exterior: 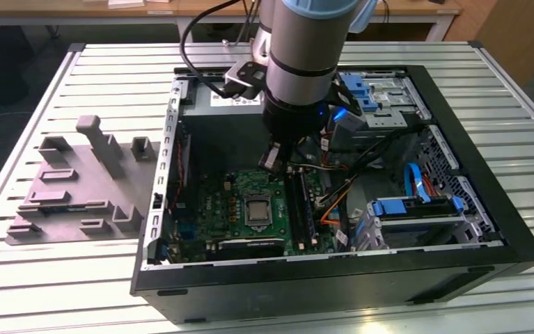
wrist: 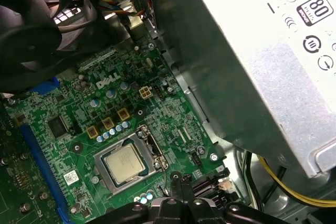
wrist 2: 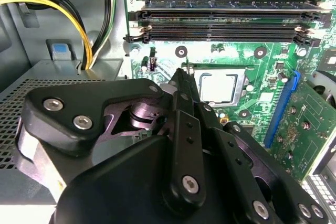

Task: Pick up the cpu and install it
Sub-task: 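Install the first cpu locking lever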

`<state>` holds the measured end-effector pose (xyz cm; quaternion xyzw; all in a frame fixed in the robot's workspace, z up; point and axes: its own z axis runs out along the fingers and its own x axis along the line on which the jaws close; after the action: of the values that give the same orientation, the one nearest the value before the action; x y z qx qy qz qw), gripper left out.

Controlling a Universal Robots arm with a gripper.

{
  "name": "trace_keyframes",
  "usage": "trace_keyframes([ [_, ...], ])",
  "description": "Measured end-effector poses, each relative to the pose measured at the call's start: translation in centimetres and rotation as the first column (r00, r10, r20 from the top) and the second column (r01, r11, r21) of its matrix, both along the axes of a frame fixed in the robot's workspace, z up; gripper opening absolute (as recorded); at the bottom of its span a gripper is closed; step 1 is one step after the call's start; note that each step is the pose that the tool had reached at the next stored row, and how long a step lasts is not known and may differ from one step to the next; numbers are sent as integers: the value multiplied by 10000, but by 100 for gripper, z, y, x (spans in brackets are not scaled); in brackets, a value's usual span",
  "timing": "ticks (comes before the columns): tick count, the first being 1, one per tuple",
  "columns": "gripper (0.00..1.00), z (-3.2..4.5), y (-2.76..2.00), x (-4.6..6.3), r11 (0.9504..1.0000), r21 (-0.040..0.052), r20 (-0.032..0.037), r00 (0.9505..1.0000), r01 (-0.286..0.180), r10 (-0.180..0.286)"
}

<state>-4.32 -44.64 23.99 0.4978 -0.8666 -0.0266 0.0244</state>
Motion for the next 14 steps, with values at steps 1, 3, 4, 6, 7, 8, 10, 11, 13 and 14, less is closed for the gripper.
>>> trace_keyframes([
  [1,11,-3,0,-2,10000,5,1,10000,0,0],
  [3,11,-10,-3,-4,10000,6,0,10000,-48,48],
  [4,11,-12,-6,-4,9999,7,0,9999,-108,108],
  [6,11,-15,-13,-5,9997,6,1,9997,-234,234],
  [7,11,-16,-17,-5,9996,7,2,9996,-292,292],
  [8,11,-16,-21,-5,9994,6,6,9994,-344,344],
  [10,11,-16,-33,-4,9990,5,8,9990,-439,439],
  [11,11,-16,-38,-5,9989,6,8,9989,-463,463],
  [13,11,-16,-42,-5,9988,5,8,9988,-494,494],
  [14,11,-16,-42,-5,9988,6,8,9988,-495,495],
])
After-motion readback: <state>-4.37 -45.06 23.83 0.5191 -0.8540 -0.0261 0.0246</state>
